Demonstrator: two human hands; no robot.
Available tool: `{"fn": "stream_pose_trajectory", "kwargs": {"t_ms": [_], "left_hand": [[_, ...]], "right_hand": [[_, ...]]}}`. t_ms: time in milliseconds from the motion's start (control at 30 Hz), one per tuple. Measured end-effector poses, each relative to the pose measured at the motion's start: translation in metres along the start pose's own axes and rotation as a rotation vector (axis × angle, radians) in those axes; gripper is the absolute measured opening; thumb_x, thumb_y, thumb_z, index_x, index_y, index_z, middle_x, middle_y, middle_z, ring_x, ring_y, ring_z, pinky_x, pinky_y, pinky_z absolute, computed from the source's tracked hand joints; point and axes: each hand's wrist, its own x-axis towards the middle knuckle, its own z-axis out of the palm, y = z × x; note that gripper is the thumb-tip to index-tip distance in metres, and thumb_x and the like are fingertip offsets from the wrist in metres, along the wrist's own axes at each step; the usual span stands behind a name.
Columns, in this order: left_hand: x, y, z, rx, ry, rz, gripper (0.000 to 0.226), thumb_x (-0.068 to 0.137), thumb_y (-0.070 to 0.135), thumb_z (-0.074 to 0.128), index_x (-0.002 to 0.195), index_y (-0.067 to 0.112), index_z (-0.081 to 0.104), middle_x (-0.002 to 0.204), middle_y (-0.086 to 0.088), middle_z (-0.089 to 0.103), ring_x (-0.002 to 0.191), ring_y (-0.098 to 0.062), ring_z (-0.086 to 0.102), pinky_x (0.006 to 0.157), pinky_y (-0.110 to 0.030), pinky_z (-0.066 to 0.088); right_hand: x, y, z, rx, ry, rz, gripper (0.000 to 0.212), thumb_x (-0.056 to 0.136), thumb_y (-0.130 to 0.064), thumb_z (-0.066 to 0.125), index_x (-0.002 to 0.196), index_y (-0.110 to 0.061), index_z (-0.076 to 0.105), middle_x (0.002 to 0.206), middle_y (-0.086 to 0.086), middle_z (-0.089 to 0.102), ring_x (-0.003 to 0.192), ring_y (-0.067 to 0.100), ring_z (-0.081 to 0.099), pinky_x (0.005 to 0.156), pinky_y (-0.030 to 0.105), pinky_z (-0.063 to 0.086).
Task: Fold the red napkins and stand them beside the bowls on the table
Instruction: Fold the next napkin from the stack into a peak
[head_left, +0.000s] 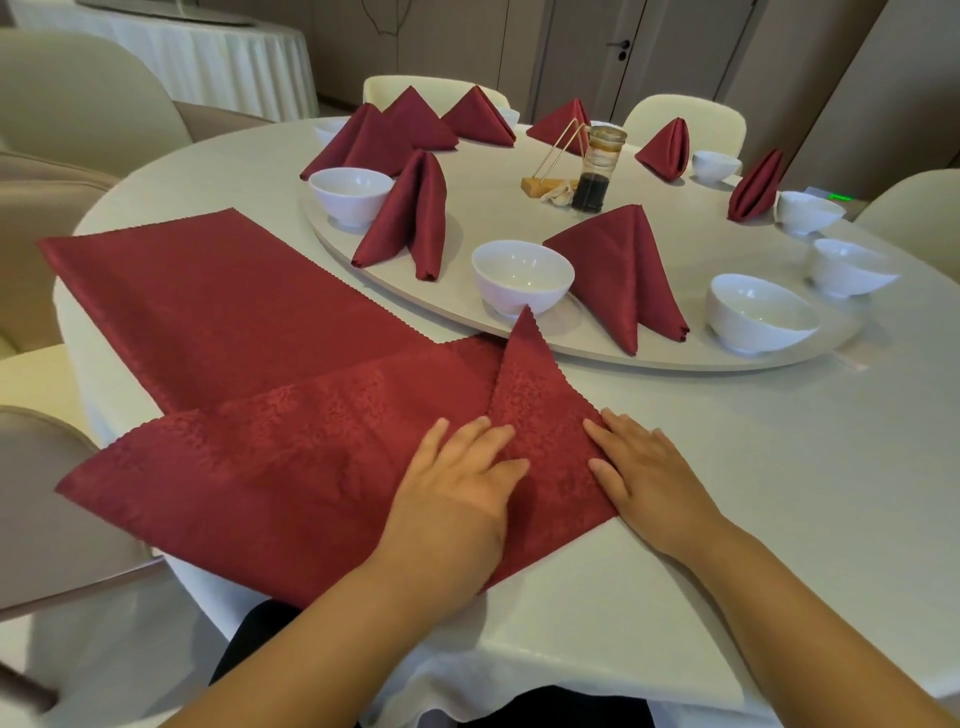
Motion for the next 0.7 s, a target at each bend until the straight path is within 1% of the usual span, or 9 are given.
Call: {"fn": "stream_pose_trajectory", "kwargs": {"t_ms": [67, 133, 167, 233, 333, 467, 533, 600, 700], "left_hand": [[0.011, 0.023, -0.005, -0.043, -0.080, 0.019, 0.044, 0.074, 0.020, 0.034, 0.092, 0.023, 0.074, 0.102, 0.006, 0.069, 0.100, -0.012, 0.065, 0.097, -0.032, 0.036], [0.017, 0.036, 0.005, -0.019, -0.201, 0.036, 0.044, 0.091, 0.022, 0.030, 0.123, 0.021, 0.059, 0.131, 0.008, 0.053, 0.126, -0.008, 0.044, 0.108, -0.027, 0.027], [0.015, 0.038, 0.013, -0.004, -0.227, 0.016, 0.046, 0.093, 0.028, 0.025, 0.129, 0.020, 0.053, 0.138, 0.008, 0.047, 0.131, -0.007, 0.037, 0.110, -0.026, 0.025], [0.007, 0.038, 0.016, 0.014, -0.314, 0.016, 0.058, 0.085, 0.037, 0.019, 0.122, 0.021, 0.061, 0.132, 0.009, 0.053, 0.124, -0.006, 0.047, 0.102, -0.029, 0.038], [-0.009, 0.025, 0.018, 0.004, -0.388, 0.109, 0.050, 0.079, 0.040, 0.028, 0.097, 0.026, 0.073, 0.106, 0.011, 0.069, 0.100, -0.004, 0.064, 0.084, -0.026, 0.051], [-0.029, 0.003, 0.003, 0.059, -0.331, 0.220, 0.054, 0.096, 0.037, 0.018, 0.106, 0.024, 0.070, 0.113, 0.009, 0.066, 0.105, -0.005, 0.061, 0.095, -0.028, 0.034], [-0.043, -0.008, -0.007, 0.050, -0.303, 0.233, 0.048, 0.096, 0.034, 0.022, 0.110, 0.024, 0.067, 0.116, 0.009, 0.065, 0.109, -0.005, 0.059, 0.098, -0.026, 0.031], [-0.060, -0.018, -0.013, 0.003, -0.271, 0.217, 0.047, 0.100, 0.033, 0.015, 0.116, 0.025, 0.059, 0.118, 0.008, 0.064, 0.114, -0.005, 0.051, 0.099, -0.023, 0.031], [-0.076, -0.026, -0.014, 0.000, -0.184, 0.214, 0.042, 0.101, 0.035, 0.013, 0.119, 0.023, 0.049, 0.119, 0.007, 0.063, 0.115, -0.004, 0.046, 0.103, -0.022, 0.026]], "right_hand": [[0.000, 0.000, -0.001, 0.013, -0.007, 0.011, 0.048, 0.100, -0.037, 0.018, 0.146, -0.028, 0.007, 0.155, -0.005, 0.001, 0.142, 0.009, 0.000, 0.112, 0.026, -0.005], [-0.001, 0.000, 0.000, 0.027, -0.006, 0.007, 0.048, 0.100, -0.034, 0.022, 0.146, -0.028, 0.007, 0.155, -0.005, 0.001, 0.142, 0.009, -0.001, 0.112, 0.025, -0.006], [-0.001, 0.001, 0.000, 0.033, -0.005, 0.005, 0.048, 0.100, -0.034, 0.022, 0.146, -0.028, 0.007, 0.155, -0.005, 0.001, 0.142, 0.009, -0.001, 0.111, 0.025, -0.006], [-0.001, 0.001, -0.001, 0.038, -0.004, 0.000, 0.048, 0.100, -0.034, 0.022, 0.146, -0.029, 0.007, 0.155, -0.006, 0.001, 0.142, 0.008, -0.001, 0.111, 0.025, -0.006], [0.000, 0.000, -0.002, 0.058, -0.001, 0.000, 0.048, 0.100, -0.034, 0.023, 0.146, -0.029, 0.009, 0.155, -0.006, 0.002, 0.142, 0.008, -0.001, 0.111, 0.025, -0.006], [-0.001, -0.001, -0.003, 0.068, 0.005, 0.010, 0.048, 0.100, -0.034, 0.024, 0.146, -0.028, 0.010, 0.155, -0.005, 0.003, 0.142, 0.009, 0.000, 0.112, 0.026, -0.004], [-0.001, -0.001, -0.003, 0.069, 0.005, 0.013, 0.048, 0.100, -0.035, 0.024, 0.146, -0.028, 0.010, 0.155, -0.005, 0.003, 0.142, 0.010, 0.001, 0.112, 0.026, -0.004], [-0.002, 0.000, -0.002, 0.068, 0.020, 0.013, 0.049, 0.100, -0.035, 0.024, 0.146, -0.028, 0.011, 0.155, -0.004, 0.005, 0.142, 0.010, 0.001, 0.112, 0.028, -0.005], [-0.004, -0.003, -0.001, 0.070, 0.127, 0.030, 0.051, 0.098, -0.032, 0.033, 0.146, -0.025, 0.015, 0.155, -0.001, 0.008, 0.143, 0.014, 0.004, 0.112, 0.032, -0.008]]}}
